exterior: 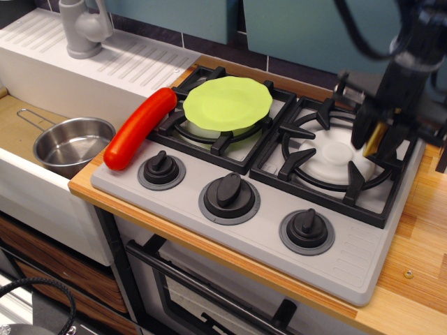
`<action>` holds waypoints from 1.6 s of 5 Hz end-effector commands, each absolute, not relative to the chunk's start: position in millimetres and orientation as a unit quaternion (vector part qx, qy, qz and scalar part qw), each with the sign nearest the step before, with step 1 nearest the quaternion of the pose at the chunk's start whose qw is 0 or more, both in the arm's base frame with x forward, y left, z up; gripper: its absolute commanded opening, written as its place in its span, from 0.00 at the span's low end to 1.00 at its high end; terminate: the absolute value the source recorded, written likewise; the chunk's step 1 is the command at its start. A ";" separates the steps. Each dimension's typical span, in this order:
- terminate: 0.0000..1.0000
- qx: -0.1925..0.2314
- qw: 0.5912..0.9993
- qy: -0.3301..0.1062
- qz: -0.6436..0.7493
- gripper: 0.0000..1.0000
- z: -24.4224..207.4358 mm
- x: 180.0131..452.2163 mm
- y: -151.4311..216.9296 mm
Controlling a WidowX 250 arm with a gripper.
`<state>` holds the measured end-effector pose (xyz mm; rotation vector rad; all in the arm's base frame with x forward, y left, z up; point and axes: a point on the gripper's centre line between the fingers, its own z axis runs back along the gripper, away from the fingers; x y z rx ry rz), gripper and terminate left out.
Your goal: Put cheese on plate and sausage in pot or pan in sink
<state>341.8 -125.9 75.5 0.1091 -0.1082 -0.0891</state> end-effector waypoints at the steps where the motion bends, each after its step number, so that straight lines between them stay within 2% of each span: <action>1: 0.00 0.053 0.994 -0.083 -0.050 0.00 139.5 349.2 -118.9; 5: 0.00 0.046 0.989 -0.094 -0.108 0.00 129.6 375.7 -27.4; 7: 0.00 0.048 0.987 -0.099 -0.118 0.00 119.9 371.0 13.4; 8: 0.00 0.048 0.987 -0.097 -0.119 0.00 116.1 360.1 29.9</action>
